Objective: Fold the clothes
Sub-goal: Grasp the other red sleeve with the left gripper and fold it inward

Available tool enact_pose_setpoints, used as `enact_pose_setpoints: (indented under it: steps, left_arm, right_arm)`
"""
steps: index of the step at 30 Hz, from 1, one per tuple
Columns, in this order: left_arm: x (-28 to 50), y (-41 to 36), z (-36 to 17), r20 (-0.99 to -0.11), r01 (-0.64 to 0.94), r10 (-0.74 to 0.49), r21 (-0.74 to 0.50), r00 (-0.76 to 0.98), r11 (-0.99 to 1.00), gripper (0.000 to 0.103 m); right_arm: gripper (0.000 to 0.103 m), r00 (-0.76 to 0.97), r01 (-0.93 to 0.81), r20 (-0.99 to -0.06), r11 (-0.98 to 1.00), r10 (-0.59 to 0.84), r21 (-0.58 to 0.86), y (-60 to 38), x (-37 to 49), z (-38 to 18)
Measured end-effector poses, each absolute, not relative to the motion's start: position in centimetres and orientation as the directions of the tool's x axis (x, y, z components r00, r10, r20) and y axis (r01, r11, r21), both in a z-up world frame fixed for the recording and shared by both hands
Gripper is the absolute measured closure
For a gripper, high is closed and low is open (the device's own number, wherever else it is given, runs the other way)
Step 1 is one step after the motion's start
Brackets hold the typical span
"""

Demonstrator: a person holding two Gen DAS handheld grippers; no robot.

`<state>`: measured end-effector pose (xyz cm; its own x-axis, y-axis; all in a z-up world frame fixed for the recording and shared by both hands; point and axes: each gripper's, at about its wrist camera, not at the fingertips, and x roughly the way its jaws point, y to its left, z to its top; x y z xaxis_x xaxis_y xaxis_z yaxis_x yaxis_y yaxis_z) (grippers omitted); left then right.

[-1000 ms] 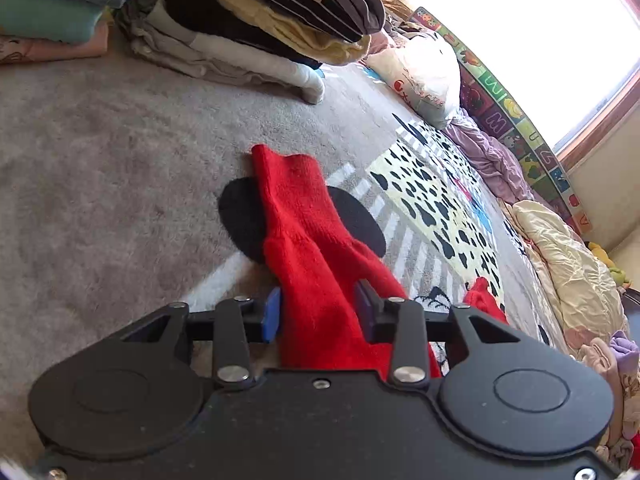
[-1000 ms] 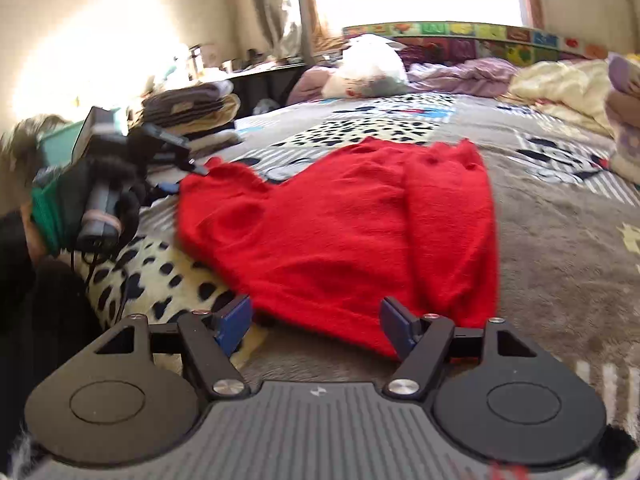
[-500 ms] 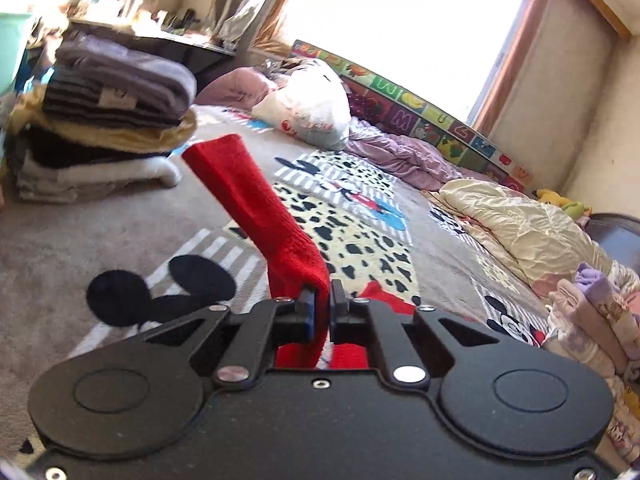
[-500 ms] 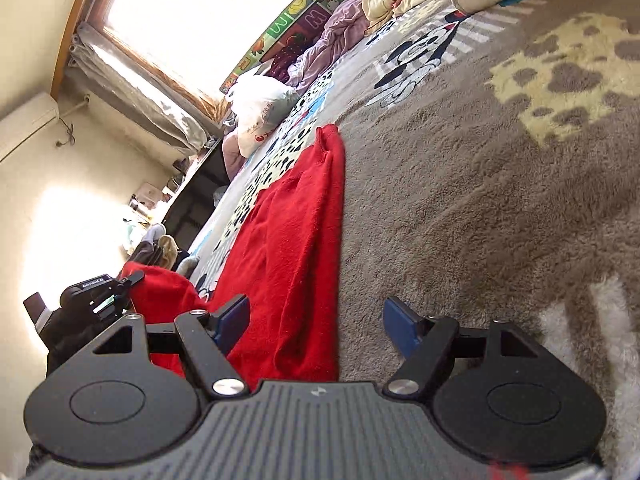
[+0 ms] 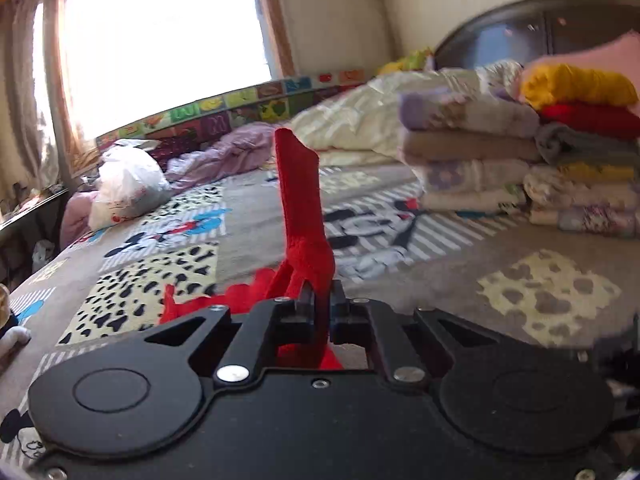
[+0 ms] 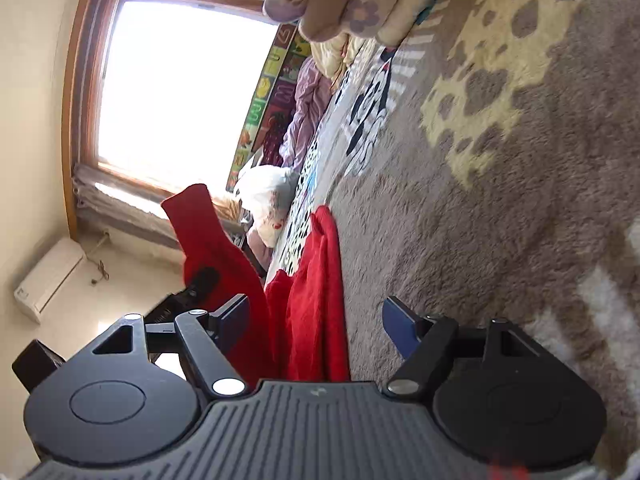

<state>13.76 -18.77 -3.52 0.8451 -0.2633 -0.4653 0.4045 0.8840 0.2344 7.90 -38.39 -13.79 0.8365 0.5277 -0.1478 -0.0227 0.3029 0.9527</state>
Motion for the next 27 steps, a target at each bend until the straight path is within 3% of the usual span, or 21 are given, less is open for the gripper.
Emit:
enact_pose_setpoints:
  steps: [1,2,6,8,13,19,23,27]
  left_arm:
    - [13.6,-20.1,-5.1,-0.541,0.498,-0.31,0.242,0.782,0.833,0.088]
    - [13.2,-20.8,-6.2,-0.588,0.559,-0.342,0.234,0.733,0.795,0.085]
    - [10.4,-18.3,-6.4,-0.595,0.602,-0.424,0.128,0.682,0.788,0.085]
    - [9.6,-14.6,-4.7,-0.561,0.561,-0.436,0.062,0.703,0.825,0.085]
    - [9.7,-4.5,-1.7,-0.488,0.332,-0.327,-0.08,0.809,0.94,0.085]
    - [10.5,3.0,-4.0,-0.547,0.098,-0.173,-0.164,0.819,0.982,0.085]
    - [10.1,5.4,-5.3,-0.588,0.065,-0.196,-0.237,0.784,0.969,0.085]
    - [9.9,4.8,-5.1,-0.576,0.125,-0.252,-0.251,0.778,0.96,0.085]
  right_arm:
    - [0.03,0.843,-0.014,-0.146,0.294,0.517,0.956,-38.7,8.0,-14.0]
    - [0.03,0.848,-0.009,-0.148,0.292,0.509,0.956,-38.9,8.1,-14.2]
    - [0.03,0.838,-0.012,-0.197,0.379,0.509,0.925,-38.1,9.0,-13.7]
    - [0.03,0.828,-0.018,-0.231,0.436,0.511,0.9,-37.5,9.6,-13.2]
    - [0.03,0.806,-0.051,-0.3,0.564,0.511,0.824,-35.6,11.9,-12.4]
    - [0.039,0.815,-0.059,-0.329,0.633,0.477,0.772,-34.2,13.9,-11.5]
    - [0.051,0.815,-0.057,-0.34,0.648,0.469,0.759,-34.4,14.4,-11.9]
    - [0.061,0.801,-0.078,-0.339,0.649,0.493,0.757,-34.1,14.7,-11.9]
